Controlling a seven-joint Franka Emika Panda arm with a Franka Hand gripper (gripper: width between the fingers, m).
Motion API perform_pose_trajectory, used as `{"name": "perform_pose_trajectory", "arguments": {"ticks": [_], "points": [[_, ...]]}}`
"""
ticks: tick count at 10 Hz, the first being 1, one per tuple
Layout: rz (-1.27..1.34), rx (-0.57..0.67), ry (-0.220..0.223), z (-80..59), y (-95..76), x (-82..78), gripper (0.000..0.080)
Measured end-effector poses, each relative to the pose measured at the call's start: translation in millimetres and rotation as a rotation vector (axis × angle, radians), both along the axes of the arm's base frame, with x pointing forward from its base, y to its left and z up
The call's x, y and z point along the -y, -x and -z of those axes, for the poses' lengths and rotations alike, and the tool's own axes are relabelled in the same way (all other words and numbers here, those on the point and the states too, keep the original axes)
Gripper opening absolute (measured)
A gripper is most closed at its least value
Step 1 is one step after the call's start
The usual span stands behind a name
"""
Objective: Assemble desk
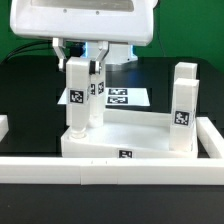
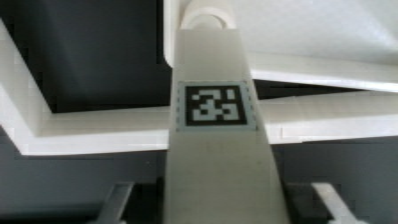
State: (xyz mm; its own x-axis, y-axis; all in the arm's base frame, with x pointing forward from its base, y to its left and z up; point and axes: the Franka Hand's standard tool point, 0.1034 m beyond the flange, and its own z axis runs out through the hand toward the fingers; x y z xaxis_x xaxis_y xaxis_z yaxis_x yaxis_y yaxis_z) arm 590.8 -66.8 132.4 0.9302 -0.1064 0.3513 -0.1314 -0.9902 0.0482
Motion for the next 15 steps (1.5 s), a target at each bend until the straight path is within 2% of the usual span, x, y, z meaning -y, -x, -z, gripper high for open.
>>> {"name": "perform_pose_trajectory", "arguments": {"ticks": [4, 9, 13, 14, 15], "points": [[-0.004, -0.004, 0.008, 8.0, 2.0, -1.5, 0.0288], [0.061, 0.101, 0.022, 12.0, 6.8, 2.9, 0.0288], [0.058, 0.104, 0.023, 12.1, 6.4, 1.9, 0.0299], [0.051, 0.100, 0.026, 11.9, 6.4, 2.9, 0.0480], [0.044, 0.092, 0.027, 9.3, 5.8, 6.6, 0.0480]]}}
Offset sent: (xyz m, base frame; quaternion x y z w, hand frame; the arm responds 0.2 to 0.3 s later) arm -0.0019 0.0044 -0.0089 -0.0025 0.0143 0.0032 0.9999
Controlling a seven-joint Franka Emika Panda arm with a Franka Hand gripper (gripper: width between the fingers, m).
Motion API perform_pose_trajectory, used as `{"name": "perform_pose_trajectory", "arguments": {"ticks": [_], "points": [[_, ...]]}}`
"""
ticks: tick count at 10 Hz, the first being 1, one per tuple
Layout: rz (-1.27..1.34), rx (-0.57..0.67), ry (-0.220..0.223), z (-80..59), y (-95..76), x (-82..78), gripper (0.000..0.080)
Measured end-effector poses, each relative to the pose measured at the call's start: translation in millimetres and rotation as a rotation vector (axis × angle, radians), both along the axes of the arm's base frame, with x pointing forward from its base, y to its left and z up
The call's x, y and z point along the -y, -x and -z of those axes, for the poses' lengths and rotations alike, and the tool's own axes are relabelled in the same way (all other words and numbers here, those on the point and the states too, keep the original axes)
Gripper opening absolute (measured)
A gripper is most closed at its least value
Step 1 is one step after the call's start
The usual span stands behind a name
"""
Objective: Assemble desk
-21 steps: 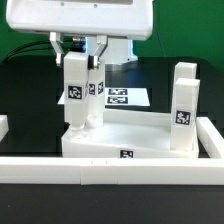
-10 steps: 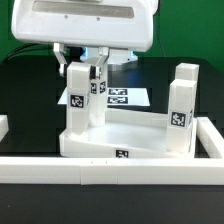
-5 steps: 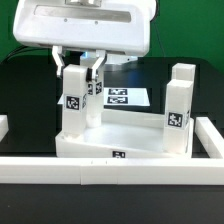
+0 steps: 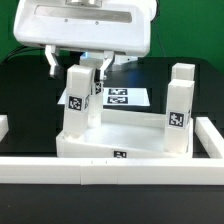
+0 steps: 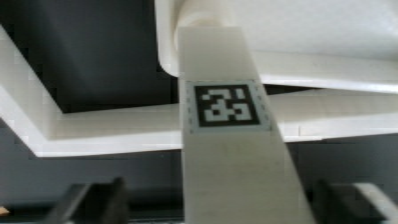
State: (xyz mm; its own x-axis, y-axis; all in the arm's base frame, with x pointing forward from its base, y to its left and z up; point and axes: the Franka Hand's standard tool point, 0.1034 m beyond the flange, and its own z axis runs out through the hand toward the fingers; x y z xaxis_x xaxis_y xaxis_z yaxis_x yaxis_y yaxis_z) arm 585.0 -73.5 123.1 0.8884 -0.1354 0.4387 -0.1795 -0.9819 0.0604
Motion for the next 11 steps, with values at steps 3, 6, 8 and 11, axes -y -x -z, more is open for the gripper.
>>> {"name": "perform_pose_trajectory", "arguments": {"ticks": [3, 6, 8, 11], "points": [[0.001, -0.011, -0.015, -7.8, -0.4, 0.2, 0.0639], [-0.020, -0.025, -0.016, -21.9, -13.7, 7.8, 0.0648], [-0.021, -0.028, -0.015, -19.9, -12.6, 6.7, 0.0648], [-0.024, -0.063, -0.031, -16.9, -11.1, 4.0, 0.0648]]}}
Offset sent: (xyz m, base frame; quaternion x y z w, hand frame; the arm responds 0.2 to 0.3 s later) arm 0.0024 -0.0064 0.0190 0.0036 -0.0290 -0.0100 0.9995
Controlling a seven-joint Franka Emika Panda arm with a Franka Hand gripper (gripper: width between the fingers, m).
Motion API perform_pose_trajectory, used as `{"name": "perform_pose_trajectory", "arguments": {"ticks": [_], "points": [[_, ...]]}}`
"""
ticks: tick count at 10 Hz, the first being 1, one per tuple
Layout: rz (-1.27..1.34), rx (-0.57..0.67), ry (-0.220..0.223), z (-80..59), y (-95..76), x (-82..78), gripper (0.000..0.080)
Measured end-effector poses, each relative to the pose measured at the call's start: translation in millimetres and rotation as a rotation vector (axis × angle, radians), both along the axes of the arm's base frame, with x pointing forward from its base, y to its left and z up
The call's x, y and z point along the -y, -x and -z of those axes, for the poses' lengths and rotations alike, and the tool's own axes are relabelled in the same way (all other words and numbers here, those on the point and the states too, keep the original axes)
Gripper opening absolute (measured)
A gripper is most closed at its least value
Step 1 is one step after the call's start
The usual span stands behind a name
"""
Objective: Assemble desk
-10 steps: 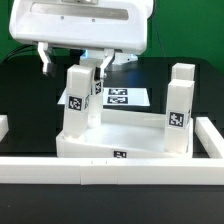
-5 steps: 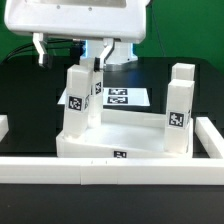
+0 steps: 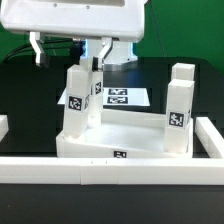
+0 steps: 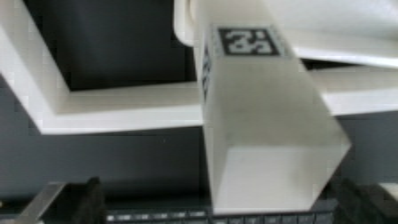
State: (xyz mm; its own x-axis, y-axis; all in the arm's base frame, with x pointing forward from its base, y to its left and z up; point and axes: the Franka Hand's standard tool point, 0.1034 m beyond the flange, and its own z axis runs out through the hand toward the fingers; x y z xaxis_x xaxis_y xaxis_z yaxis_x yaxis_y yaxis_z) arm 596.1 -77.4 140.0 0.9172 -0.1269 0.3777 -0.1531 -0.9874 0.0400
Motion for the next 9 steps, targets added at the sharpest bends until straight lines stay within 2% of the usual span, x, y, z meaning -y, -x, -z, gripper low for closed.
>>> {"name": "perform_pose_trajectory", "arguments": {"ticks": [2, 3, 4, 6, 8, 9], "points": [[0.001, -0.013, -0.004, 2.1, 1.3, 0.3, 0.0648], [0.010, -0.132, -0.059, 7.9, 7.0, -5.5, 0.0648], [0.009, -0.200, -0.086, 6.0, 2.7, -6.2, 0.0648], [0.008, -0.340, -0.128, 11.0, 5.6, -6.9, 0.0648], [0.013, -0.423, -0.149, 14.6, 6.8, -2.6, 0.0648], [0.015, -0.407, -0.142, 16.0, 5.2, -0.5, 0.0648]]}}
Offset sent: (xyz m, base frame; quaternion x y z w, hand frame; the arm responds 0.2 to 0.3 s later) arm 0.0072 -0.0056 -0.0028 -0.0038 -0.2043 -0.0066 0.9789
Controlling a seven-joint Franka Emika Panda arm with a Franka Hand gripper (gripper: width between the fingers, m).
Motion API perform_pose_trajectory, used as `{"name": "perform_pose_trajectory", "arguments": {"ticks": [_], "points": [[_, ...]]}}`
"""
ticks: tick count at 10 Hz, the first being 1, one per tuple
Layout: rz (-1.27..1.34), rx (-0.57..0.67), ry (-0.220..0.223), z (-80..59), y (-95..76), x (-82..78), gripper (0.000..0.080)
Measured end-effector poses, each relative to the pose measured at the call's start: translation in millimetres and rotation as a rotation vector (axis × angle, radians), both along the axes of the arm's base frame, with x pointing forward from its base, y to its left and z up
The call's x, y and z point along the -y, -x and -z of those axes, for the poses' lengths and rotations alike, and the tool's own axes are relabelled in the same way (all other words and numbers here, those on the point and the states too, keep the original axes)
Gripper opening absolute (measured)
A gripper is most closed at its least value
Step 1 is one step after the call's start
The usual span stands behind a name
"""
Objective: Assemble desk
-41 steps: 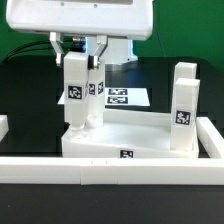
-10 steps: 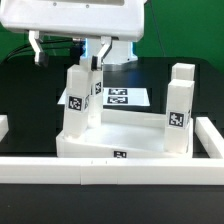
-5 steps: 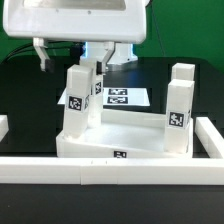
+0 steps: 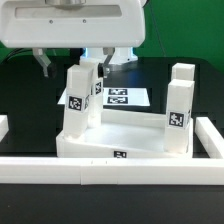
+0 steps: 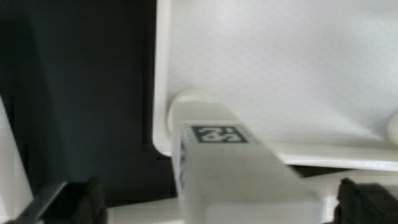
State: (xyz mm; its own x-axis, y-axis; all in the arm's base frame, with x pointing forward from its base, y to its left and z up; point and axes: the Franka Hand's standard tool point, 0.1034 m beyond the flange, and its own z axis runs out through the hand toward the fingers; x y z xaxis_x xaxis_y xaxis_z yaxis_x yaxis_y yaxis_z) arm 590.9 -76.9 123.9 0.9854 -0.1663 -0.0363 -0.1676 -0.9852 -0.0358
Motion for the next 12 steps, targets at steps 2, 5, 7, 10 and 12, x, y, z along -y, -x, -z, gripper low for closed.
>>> {"name": "perform_pose_trajectory", "arguments": {"ticks": [2, 5, 7, 10, 12], "points": [[-0.001, 0.004, 0.002, 0.8, 0.0, 1.1, 0.0635], [-0.003, 0.004, 0.002, 0.9, 0.0, 1.1, 0.0286], [0.004, 0.004, 0.002, 0.9, 0.0, 1.1, 0.0286], [0.157, 0.003, -0.001, 1.1, -0.2, 1.3, 0.0286], [0.444, 0.022, -0.012, 1.9, 1.3, 4.2, 0.0287]]}}
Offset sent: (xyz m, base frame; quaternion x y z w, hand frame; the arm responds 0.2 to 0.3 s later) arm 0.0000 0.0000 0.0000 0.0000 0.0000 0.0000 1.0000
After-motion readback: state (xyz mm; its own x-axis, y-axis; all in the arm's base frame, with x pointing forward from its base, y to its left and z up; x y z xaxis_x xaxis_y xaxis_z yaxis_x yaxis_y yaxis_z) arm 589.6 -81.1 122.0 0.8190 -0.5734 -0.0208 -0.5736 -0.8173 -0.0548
